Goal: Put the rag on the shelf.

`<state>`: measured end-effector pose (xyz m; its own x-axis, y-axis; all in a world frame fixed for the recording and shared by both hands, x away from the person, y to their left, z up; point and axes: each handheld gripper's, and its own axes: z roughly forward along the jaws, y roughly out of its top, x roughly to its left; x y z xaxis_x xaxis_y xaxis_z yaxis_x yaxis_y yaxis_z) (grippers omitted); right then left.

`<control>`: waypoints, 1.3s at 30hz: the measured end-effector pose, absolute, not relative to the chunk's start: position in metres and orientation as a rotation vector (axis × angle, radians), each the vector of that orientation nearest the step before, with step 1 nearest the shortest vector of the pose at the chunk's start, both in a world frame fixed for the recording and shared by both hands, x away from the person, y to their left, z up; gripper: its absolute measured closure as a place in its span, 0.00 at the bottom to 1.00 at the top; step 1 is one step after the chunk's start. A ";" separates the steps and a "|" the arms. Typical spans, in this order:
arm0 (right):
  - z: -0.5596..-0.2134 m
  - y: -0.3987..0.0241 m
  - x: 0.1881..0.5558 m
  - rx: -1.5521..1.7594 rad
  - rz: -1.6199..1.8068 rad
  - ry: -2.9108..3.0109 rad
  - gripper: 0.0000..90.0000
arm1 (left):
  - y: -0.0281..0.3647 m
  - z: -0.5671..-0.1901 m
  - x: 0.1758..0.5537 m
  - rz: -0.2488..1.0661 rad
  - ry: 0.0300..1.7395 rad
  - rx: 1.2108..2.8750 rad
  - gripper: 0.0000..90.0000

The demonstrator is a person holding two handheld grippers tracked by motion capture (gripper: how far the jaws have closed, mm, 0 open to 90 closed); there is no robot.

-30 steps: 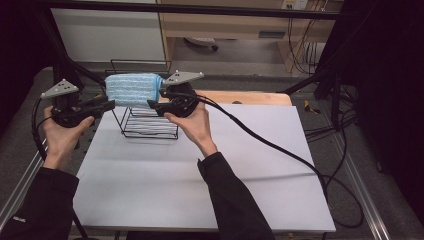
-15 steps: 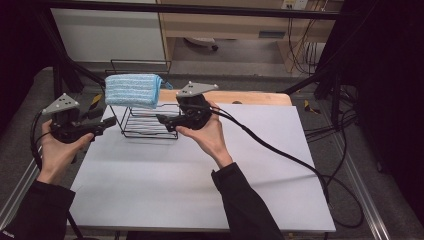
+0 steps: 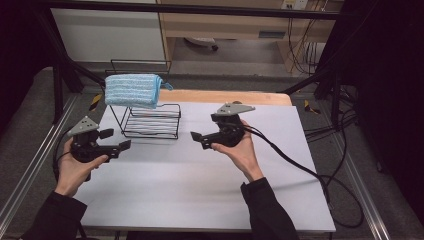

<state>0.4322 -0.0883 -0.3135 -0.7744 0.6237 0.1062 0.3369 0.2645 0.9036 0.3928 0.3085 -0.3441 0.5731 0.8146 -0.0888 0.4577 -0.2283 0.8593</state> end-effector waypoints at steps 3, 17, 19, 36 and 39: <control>-0.324 -0.108 0.428 0.924 1.497 2.271 0.03 | 0.303 -0.356 0.390 0.474 1.030 1.888 0.13; -0.385 -0.186 0.399 1.065 1.395 2.315 0.01 | 0.282 -0.411 0.375 0.412 1.010 1.948 0.11; -0.394 -0.195 0.395 1.078 1.384 2.324 0.01 | 0.280 -0.418 0.373 0.414 0.996 1.975 0.11; -0.442 -0.258 0.367 1.205 1.387 2.278 0.01 | 0.274 -0.445 0.365 0.389 0.957 2.035 0.11; -0.447 -0.265 0.364 1.206 1.365 2.273 0.01 | 0.275 -0.447 0.363 0.391 0.946 2.035 0.11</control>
<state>0.3639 -0.2654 -0.4470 -0.6357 0.7438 0.2064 0.5317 0.2281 0.8157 0.3628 0.2754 -0.4466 0.6671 0.7424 -0.0625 0.4812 -0.3653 0.7969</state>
